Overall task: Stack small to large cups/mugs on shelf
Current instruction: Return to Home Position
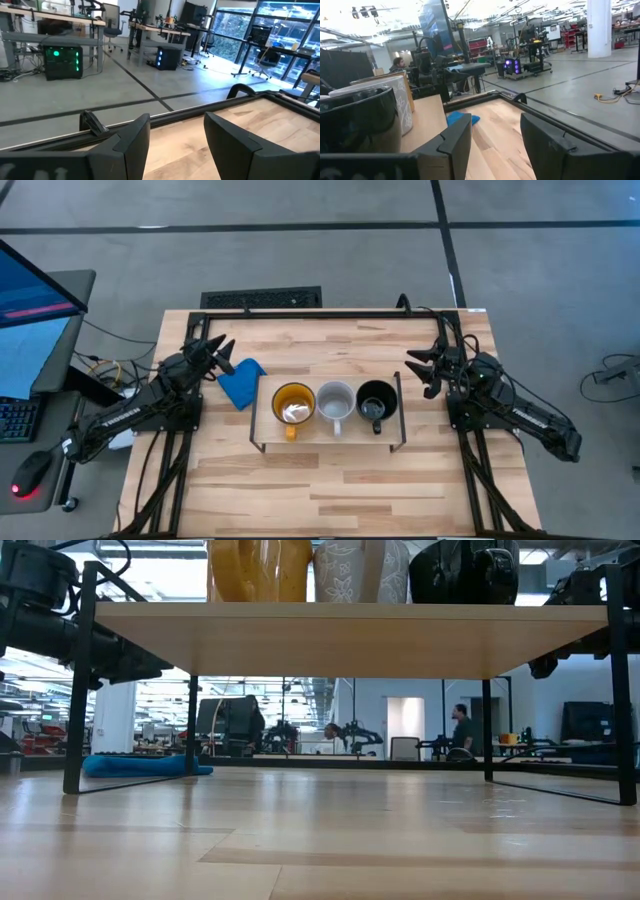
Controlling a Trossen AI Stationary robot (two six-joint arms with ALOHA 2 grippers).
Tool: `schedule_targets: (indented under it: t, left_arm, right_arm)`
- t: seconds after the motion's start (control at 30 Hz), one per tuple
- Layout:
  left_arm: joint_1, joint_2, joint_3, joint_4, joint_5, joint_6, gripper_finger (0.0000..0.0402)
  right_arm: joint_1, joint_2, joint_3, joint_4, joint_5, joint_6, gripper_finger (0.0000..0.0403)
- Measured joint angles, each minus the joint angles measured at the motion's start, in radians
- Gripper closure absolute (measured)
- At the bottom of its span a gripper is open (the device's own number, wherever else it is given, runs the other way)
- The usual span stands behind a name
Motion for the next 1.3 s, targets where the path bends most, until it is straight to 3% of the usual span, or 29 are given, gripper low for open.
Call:
schedule_targets:
  t: [0.4,0.53,0.67,0.93,1.3]
  left_arm:
    - [0.000,-0.001,0.013,-0.030,-0.019,0.048,0.0223]
    - [0.000,-0.039,0.056,-0.185,-0.053,0.062,0.0223]
    - [0.000,-0.105,0.086,-0.336,-0.095,-0.022,0.0223]
    - [-0.001,-0.127,0.086,-0.334,-0.085,-0.047,0.0223]
    - [-0.001,-0.126,0.053,-0.174,-0.052,-0.038,0.0223]
  right_arm:
    - [0.000,0.000,0.000,-0.001,0.001,0.001,0.0211]
    - [0.002,0.000,0.000,-0.005,0.000,0.001,0.0209]
    - [0.002,0.000,0.000,-0.018,0.001,0.001,0.0211]
    - [0.001,0.001,-0.001,-0.041,0.001,0.000,0.0209]
    - [0.001,0.003,-0.001,-0.042,0.001,0.000,0.0209]
